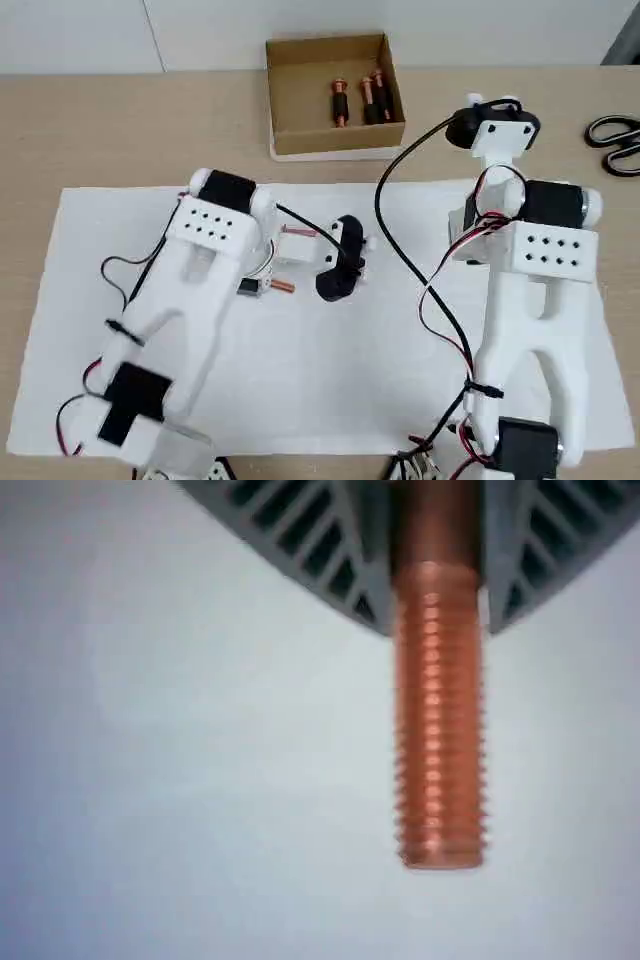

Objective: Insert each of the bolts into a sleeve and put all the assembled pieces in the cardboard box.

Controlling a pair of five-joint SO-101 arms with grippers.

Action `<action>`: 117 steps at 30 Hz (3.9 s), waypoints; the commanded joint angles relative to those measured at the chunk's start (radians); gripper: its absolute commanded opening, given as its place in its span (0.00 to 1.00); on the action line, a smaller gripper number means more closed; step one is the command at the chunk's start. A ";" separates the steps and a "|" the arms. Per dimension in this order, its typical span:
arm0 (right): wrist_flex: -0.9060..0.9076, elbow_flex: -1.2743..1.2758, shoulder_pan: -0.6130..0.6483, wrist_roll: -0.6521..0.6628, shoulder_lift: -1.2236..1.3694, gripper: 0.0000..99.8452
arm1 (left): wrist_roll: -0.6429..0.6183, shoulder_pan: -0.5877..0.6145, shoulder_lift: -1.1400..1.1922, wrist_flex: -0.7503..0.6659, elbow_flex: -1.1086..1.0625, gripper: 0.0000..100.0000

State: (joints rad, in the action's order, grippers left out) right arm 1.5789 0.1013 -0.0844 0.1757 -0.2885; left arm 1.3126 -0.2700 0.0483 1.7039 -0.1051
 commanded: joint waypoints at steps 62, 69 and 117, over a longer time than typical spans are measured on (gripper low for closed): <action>0.015 -0.005 0.099 -0.009 -0.048 0.00 | -1.669 0.074 -0.041 0.048 0.398 0.10; 0.018 -0.005 0.099 -0.012 -0.048 0.00 | -1.924 0.005 -0.141 0.044 0.124 0.10; 0.018 0.000 0.105 -0.015 -0.045 0.00 | -2.349 0.149 -0.066 -0.155 -0.208 0.24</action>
State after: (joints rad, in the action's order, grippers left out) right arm 1.5896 0.1074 0.0153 0.1757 -0.2885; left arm -1.0273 -0.1212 0.0299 1.5305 -0.3506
